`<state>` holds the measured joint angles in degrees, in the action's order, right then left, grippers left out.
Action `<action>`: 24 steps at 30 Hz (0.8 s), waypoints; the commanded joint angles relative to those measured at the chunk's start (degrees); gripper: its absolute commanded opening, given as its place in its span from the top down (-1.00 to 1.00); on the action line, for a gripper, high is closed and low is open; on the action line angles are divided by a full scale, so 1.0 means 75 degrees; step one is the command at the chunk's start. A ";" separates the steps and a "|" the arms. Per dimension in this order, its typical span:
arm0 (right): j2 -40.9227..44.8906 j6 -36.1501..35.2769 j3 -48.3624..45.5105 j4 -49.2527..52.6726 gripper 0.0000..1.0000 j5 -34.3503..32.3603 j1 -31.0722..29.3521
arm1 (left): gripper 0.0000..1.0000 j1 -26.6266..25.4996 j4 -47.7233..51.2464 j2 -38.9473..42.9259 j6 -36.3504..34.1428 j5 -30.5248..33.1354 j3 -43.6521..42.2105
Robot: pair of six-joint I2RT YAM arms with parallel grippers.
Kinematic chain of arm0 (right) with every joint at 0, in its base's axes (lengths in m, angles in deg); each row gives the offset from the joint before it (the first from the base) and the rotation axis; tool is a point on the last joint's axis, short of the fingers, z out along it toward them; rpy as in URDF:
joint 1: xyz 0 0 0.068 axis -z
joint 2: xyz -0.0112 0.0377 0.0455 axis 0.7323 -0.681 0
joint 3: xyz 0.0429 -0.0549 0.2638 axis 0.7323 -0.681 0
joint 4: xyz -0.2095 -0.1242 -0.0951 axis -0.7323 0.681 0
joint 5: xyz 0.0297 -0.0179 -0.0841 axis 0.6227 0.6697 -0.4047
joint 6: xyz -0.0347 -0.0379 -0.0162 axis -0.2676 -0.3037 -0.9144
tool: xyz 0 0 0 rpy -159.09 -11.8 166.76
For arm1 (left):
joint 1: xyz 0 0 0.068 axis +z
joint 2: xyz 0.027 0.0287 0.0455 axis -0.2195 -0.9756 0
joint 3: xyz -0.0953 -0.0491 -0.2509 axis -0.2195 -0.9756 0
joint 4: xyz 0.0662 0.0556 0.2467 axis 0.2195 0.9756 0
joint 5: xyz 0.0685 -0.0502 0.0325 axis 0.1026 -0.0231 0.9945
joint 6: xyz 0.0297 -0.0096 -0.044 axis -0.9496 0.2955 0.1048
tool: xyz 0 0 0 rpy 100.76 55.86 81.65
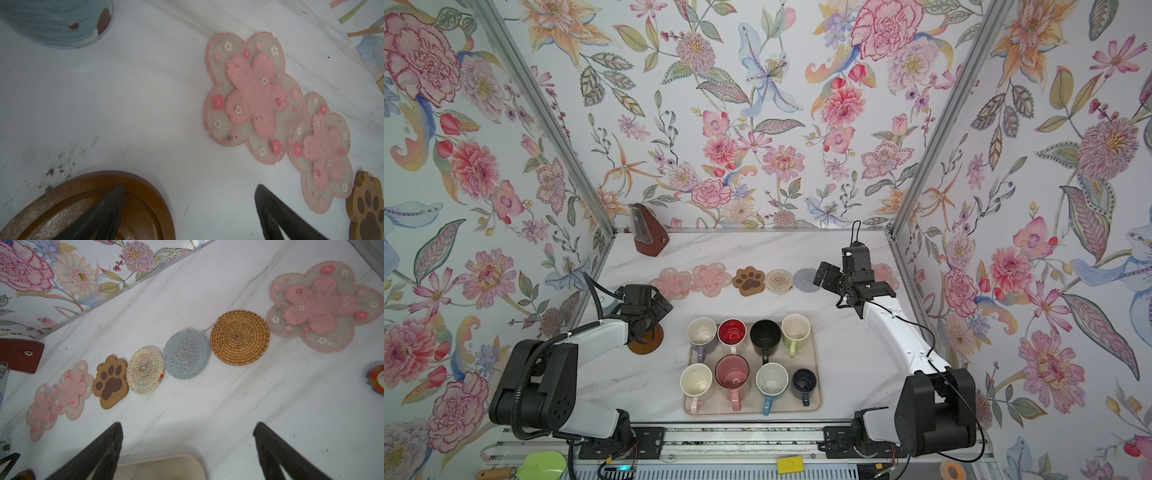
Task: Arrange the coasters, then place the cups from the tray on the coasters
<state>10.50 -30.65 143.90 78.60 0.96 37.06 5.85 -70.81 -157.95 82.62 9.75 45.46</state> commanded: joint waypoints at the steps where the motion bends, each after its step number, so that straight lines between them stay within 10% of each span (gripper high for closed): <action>1: 0.0219 -0.0064 0.0052 0.0182 -0.99 -0.0192 0.0041 | -0.98 0.0086 0.0077 -0.0396 -0.0178 -0.0104 0.0231; 24: 0.0601 -0.0159 0.0076 0.0473 -0.98 -0.0265 0.0293 | -0.98 0.0996 0.0290 -0.2345 -0.1088 0.0229 0.2377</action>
<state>13.69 -30.93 143.90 80.74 -0.13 38.98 12.58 -71.16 -173.31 75.96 9.99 61.33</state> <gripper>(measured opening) 0.992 0.989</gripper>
